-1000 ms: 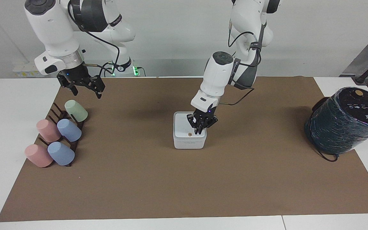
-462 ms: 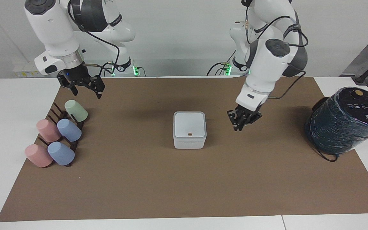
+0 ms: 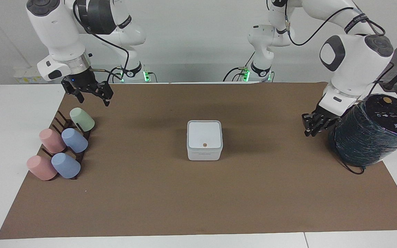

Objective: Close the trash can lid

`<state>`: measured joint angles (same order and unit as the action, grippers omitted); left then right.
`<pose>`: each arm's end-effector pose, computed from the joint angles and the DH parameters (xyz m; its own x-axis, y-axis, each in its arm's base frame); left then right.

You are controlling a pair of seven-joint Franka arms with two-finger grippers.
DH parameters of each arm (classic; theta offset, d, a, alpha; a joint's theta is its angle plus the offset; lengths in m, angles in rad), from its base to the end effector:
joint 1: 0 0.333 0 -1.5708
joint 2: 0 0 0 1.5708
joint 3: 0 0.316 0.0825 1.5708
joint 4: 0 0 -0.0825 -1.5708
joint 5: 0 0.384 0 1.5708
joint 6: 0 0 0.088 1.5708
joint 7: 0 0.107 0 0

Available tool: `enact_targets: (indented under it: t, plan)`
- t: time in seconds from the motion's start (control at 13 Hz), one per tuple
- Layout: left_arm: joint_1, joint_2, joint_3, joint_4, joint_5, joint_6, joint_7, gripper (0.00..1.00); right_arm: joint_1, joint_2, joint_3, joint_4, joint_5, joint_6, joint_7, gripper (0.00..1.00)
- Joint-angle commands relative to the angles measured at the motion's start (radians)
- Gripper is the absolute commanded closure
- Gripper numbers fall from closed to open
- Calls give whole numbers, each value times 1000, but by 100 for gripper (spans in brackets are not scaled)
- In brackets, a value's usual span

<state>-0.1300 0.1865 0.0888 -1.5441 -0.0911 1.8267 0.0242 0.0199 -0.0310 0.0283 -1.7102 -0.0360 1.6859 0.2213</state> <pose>0.6286 -0.0379 0.5511 0.9942 -0.0452 0.0977 -0.0523 -0.9961 0.0711 0.5516 0.0234 0.5855 0.9857 -0.1680 0.0145 -0.1684 -0.9851 0.0343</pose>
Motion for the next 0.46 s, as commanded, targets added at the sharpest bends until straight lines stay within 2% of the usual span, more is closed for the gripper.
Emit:
enact_targets:
  t: [0.0,0.08,0.38]
  plan:
    - [10,-57,-12,2,69,-47,8,14,-11,-20,5,-17,-1,1,-19,0]
    - [9,-64,-12,2,88,-47,11,0,-11,-20,5,-17,-1,1,-19,0]
    - [9,-85,-11,2,90,-52,11,0,-11,-20,5,-17,-1,1,-19,0]
